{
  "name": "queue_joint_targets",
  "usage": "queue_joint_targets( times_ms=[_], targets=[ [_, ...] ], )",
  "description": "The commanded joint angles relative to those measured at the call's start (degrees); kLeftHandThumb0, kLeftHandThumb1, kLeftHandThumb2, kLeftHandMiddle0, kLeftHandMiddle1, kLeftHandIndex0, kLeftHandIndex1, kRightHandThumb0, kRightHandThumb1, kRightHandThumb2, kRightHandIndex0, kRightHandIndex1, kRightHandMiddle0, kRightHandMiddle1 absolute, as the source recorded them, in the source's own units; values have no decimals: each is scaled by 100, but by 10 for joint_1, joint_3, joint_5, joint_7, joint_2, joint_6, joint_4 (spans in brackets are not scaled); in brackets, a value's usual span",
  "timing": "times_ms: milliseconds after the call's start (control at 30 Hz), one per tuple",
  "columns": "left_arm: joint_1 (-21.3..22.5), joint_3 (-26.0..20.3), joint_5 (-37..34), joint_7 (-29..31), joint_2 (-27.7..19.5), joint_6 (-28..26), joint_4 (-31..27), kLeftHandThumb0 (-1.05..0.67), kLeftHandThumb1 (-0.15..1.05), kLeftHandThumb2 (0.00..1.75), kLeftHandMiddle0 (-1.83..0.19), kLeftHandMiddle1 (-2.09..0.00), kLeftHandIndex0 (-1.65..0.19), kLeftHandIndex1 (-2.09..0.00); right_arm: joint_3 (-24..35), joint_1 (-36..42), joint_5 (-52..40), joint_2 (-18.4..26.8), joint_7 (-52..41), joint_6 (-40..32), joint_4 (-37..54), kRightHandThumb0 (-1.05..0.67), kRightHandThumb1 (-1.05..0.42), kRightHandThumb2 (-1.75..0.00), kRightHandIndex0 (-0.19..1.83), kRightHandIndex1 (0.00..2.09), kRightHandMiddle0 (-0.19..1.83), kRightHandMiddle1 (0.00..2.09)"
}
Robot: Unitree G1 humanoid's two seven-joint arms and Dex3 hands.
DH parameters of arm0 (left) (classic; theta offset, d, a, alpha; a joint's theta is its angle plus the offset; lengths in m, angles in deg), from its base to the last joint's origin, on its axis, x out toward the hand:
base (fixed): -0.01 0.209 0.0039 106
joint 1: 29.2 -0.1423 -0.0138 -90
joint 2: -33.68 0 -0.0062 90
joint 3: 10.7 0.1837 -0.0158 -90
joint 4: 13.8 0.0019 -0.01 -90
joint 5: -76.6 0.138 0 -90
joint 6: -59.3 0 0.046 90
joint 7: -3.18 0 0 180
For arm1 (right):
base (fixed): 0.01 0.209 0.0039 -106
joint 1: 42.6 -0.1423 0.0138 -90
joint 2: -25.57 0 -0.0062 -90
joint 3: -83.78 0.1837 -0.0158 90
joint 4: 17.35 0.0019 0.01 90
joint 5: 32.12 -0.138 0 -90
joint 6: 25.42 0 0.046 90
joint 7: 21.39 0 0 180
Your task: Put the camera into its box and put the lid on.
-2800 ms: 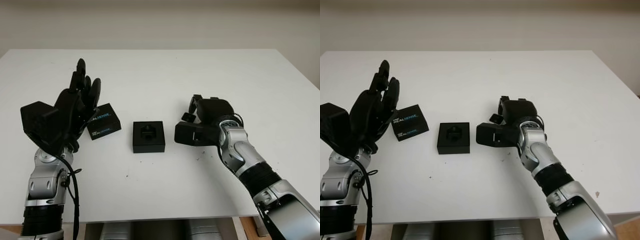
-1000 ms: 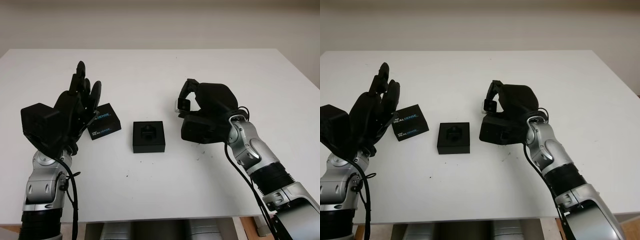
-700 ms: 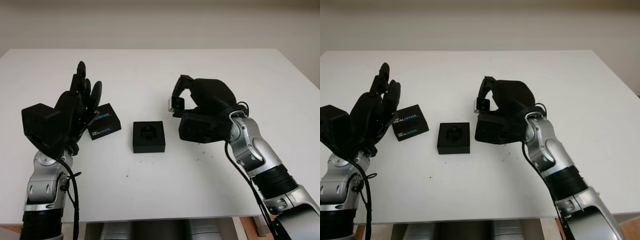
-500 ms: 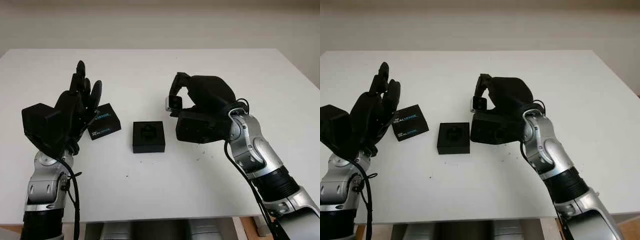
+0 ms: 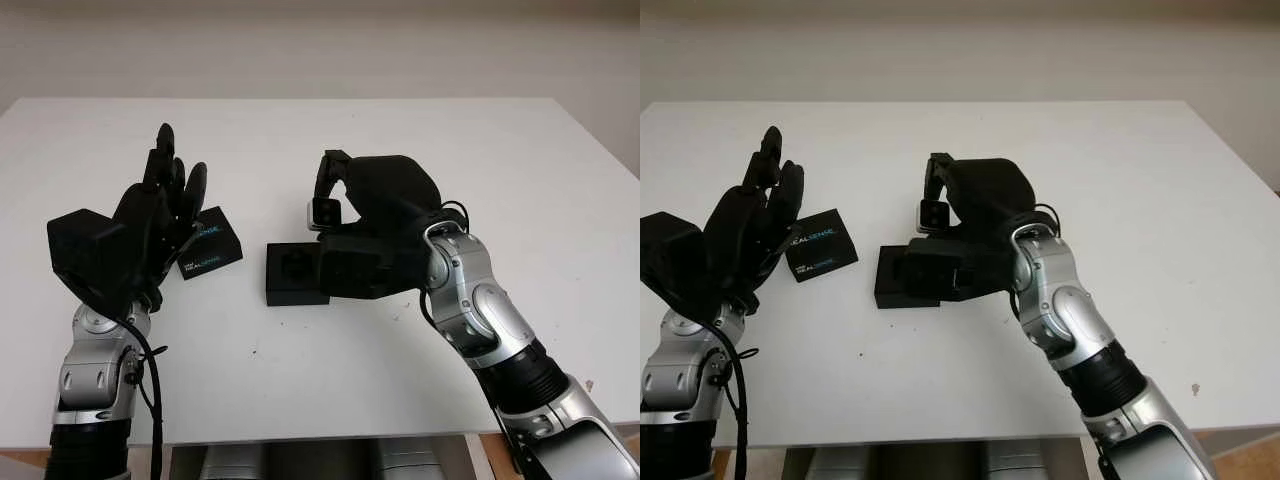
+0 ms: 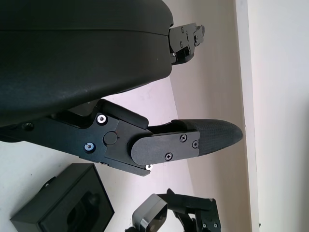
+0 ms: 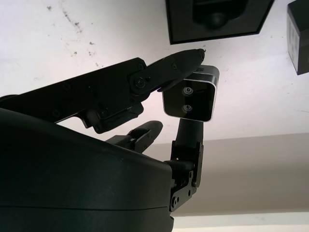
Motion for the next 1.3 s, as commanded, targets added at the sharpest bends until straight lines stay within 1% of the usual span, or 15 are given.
queue_joint_targets(
  times_ms=[0, 200, 300, 400, 467, 600, 700, 767, 900, 1067, 1267],
  targets=[
    [-1, 3, 0, -1, 2, 1, -11, -74, 105, 55, 19, 0, 19, 0, 2, -9, 8, -11, 0, -15, 3, -39, -105, -8, 56, 10, 29, 177],
    [-5, 6, 4, -10, 8, 6, -13, -74, 105, 53, 19, 0, 19, 0, -12, 0, 34, -33, 4, -46, 9, -40, -105, -12, 53, 8, 30, 179],
    [-6, 6, -1, -9, 13, 8, -16, -73, 105, 53, 19, 0, 19, 0, -13, 11, 36, -41, 11, -48, 19, -40, -105, -13, 57, 10, 32, 187],
    [-6, 6, 0, -9, 13, 5, -18, -74, 105, 53, 19, 0, 19, 0, -14, 19, 36, -46, 19, -46, 24, -38, -105, -11, 62, 12, 34, 195],
    [-8, 6, 2, -12, 13, 3, -19, -76, 105, 52, 19, 0, 19, 0, -16, 24, 39, -47, 19, -44, 29, -39, -105, -13, 65, 14, 34, 203],
    [-8, 8, 5, -15, 13, 2, -20, -76, 105, 52, 19, 0, 19, 0, -20, 29, 38, -46, 4, -43, 39, -40, -105, -13, 63, 13, 28, 209],
    [-6, 7, 4, -11, 12, 8, -16, -76, 105, 52, 19, 0, 19, 0, -21, 32, 32, -47, -5, -40, 43, -39, -105, -11, 62, 13, 27, 209],
    [-4, 7, 5, -12, 12, 9, -14, -76, 105, 52, 19, 0, 19, 0, -23, 32, 32, -45, -10, -36, 43, -39, -105, -13, 62, 12, 28, 209],
    [-3, 7, 4, -22, 20, 7, -15, -75, 105, 50, 19, 0, 19, 0, -26, 35, 31, -50, -11, -34, 41, -38, -105, -12, 63, 13, 32, 209],
    [-2, 9, 8, -22, 17, 6, -18, -76, 105, 51, 19, 0, 19, 0, -28, 35, 30, -53, -11, -32, 36, -37, -105, -11, 62, 12, 34, 209],
    [-3, 8, 4, -18, 16, -2, -25, -77, 105, 50, 19, 0, 19, 0, -32, 35, 32, -53, -23, -32, 34, -38, -104, -8, 57, 9, 28, 205]
  ],
)
